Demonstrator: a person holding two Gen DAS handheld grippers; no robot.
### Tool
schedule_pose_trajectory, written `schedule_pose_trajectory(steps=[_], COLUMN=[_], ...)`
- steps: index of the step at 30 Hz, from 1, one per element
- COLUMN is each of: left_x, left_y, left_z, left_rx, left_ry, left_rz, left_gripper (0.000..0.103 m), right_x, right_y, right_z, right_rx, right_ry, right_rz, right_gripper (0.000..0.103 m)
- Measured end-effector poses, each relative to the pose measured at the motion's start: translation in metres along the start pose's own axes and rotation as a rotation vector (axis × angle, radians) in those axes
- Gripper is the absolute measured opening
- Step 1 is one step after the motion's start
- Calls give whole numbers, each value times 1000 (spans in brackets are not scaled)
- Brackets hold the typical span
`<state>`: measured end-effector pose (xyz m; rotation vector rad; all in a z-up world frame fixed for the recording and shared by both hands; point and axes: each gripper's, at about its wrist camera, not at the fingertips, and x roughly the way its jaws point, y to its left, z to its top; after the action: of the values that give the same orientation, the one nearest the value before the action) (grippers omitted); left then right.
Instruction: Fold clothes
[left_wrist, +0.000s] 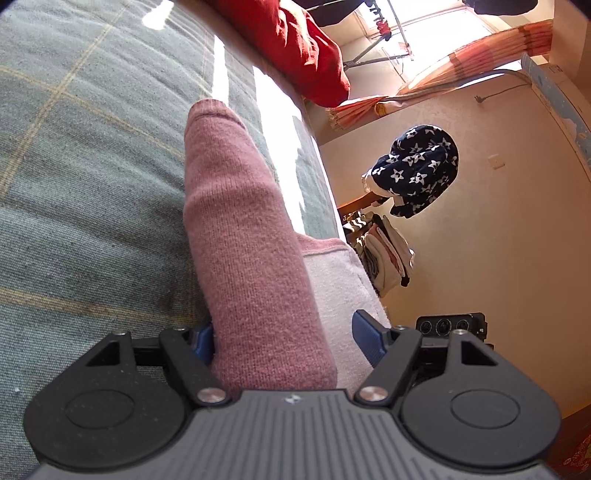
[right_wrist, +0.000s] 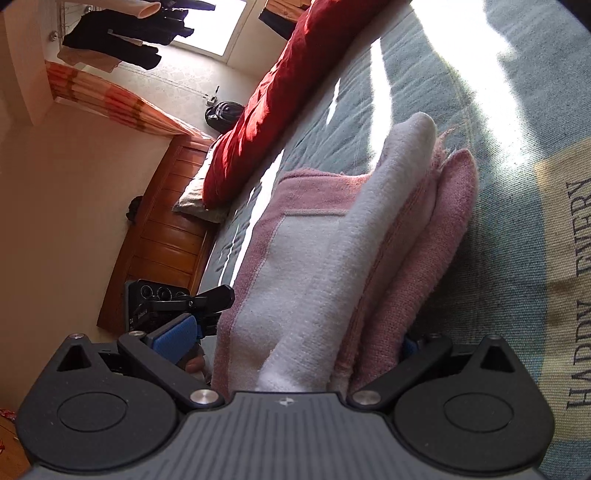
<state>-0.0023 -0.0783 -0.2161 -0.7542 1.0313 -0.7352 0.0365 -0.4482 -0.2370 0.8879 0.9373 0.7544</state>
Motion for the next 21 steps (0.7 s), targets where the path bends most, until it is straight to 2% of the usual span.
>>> schedule_pose_trajectory(steps=[10, 12, 21], left_x=[-18, -17, 5], left_y=[-6, -6, 40], left_z=[-8, -9, -5], left_rx=[29, 39, -46], left_ry=[-25, -10, 32], left_rz=[28, 56, 161], left_gripper=[65, 64, 64], right_x=[2, 2, 13], right_y=[11, 11, -22], right_z=[-10, -11, -20], right_rx=[-14, -14, 77], right_ry=[5, 7, 43], right_rz=[12, 11, 10], right_gripper=[103, 103, 103])
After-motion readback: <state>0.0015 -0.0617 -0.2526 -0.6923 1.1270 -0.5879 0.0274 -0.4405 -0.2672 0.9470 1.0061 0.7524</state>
